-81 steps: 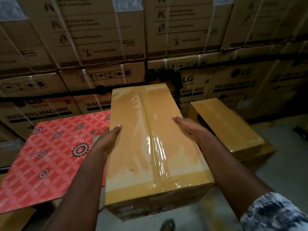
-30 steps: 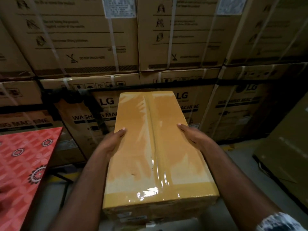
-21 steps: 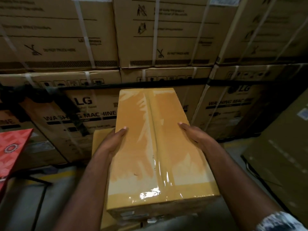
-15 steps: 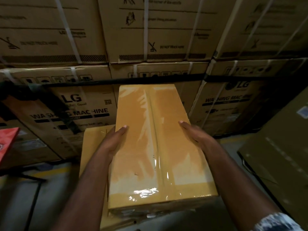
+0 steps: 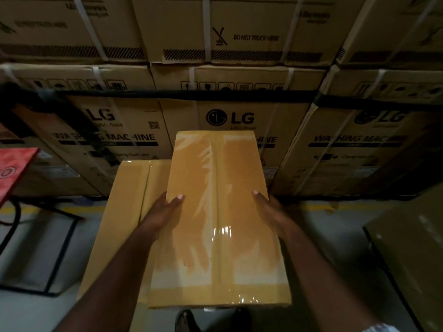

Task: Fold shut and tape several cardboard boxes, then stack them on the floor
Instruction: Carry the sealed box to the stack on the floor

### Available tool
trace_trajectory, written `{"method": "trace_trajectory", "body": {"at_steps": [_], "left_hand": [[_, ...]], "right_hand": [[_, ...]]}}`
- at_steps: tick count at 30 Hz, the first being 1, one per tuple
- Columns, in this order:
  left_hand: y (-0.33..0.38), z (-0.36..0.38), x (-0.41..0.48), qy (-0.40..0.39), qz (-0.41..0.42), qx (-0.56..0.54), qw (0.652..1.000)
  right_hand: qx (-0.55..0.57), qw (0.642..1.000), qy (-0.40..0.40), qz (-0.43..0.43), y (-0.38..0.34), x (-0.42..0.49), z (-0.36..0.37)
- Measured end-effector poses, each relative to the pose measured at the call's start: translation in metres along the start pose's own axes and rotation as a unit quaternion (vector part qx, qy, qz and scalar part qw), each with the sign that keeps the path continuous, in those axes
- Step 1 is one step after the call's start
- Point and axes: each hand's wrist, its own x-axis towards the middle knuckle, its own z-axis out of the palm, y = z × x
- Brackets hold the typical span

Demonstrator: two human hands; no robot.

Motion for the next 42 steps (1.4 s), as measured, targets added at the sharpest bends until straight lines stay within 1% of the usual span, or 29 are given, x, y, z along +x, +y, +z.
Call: {"method": "trace_trajectory", "body": {"at_steps": [2,5,8,11,14,16,18,20,22,24,26,29,36,42], "left_hand": [[-0.013,0.001,0.003,0.008,-0.011,-0.006,1.0],[-0.03,0.002,0.012,0.034,-0.045,-0.018,0.998],[-0.057,-0.002,0.031,0.045,-0.055,-0.031,0.997],[-0.083,-0.006,0.05,0.073,-0.053,-0.03,0.996],[-0.104,-0.004,0.07,0.087,-0.047,0.005,0.995],[-0.122,-0.002,0.087,0.125,-0.038,0.083,0.988],[-0.14,-0.002,0.1,0.164,-0.058,0.163,0.971],[-0.154,-0.001,0.109,0.166,-0.088,0.18,0.966],[-0.164,-0.001,0.113,0.166,-0.074,0.218,0.959],[-0.17,-0.001,0.117,0.169,-0.079,0.256,0.949],[-0.171,0.002,0.117,0.178,-0.079,0.271,0.943],[-0.171,0.008,0.118,0.19,-0.078,0.272,0.94],[-0.17,-0.005,0.119,0.169,-0.088,0.261,0.946],[-0.167,-0.015,0.12,0.168,-0.091,0.253,0.948]], "right_hand": [[-0.004,1.0,-0.001,0.02,0.01,0.01,0.003],[0.004,1.0,-0.012,0.016,0.021,0.018,0.013],[0.026,0.999,-0.007,0.028,0.035,0.028,0.024],[0.037,0.999,-0.01,0.023,0.057,0.043,0.036],[0.048,0.999,-0.013,0.01,0.076,0.058,0.042],[0.045,0.999,-0.008,0.003,0.09,0.07,0.045],[0.045,0.999,-0.003,-0.008,0.103,0.08,0.049],[0.046,0.999,0.0,-0.014,0.115,0.089,0.054],[0.04,0.999,-0.004,-0.014,0.121,0.093,0.057],[0.033,0.999,0.0,-0.005,0.125,0.1,0.06],[0.029,1.0,0.009,-0.002,0.129,0.107,0.063],[0.029,0.999,0.019,-0.016,0.132,0.113,0.064],[0.027,0.999,0.013,-0.032,0.128,0.109,0.073],[0.023,1.0,0.001,-0.015,0.124,0.111,0.08]]}}
